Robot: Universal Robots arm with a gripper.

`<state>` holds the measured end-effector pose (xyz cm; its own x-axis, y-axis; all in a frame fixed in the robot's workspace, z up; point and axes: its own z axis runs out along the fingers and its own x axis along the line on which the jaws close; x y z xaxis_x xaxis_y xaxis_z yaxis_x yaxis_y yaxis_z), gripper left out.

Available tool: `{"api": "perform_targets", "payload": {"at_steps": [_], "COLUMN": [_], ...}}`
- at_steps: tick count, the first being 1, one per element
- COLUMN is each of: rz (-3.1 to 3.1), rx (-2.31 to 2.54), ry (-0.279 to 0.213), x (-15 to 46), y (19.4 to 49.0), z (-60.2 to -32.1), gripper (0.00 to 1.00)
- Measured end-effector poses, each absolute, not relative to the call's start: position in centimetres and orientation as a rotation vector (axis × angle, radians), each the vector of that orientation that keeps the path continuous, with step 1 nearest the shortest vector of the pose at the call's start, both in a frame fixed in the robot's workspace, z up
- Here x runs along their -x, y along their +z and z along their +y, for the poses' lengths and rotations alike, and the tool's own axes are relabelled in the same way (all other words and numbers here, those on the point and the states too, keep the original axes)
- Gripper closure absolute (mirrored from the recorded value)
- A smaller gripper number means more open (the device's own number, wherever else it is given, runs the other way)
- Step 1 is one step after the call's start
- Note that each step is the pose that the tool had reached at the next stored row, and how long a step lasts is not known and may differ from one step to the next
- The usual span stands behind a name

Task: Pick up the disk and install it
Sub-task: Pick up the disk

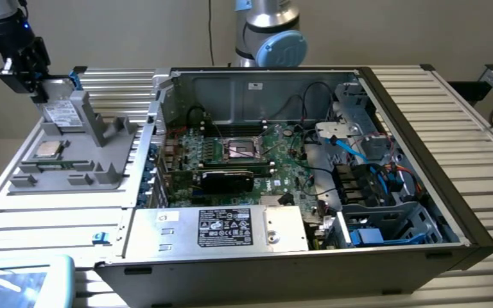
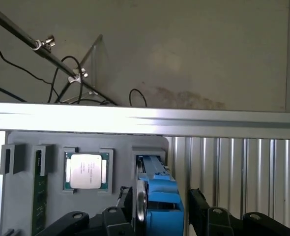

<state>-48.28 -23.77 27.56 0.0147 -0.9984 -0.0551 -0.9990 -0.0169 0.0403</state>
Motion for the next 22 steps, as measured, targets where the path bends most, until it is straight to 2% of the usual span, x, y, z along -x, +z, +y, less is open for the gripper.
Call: {"api": "perform_targets", "payload": {"at_steps": [2,4,6,22], "rz": [2.196,2.196,2.195,2.196], "rx": [2.231,2.231,2.230,2.230], "ry": [0.106,0.106,0.106,0.106], "x": [48.29,48.28,48.28,48.28], "y": [27.56,27.55,27.54,27.53], "z": [-23.78,-23.79,-23.82,-24.33], "gripper": [0.45,0.58,0.61,0.61]}}
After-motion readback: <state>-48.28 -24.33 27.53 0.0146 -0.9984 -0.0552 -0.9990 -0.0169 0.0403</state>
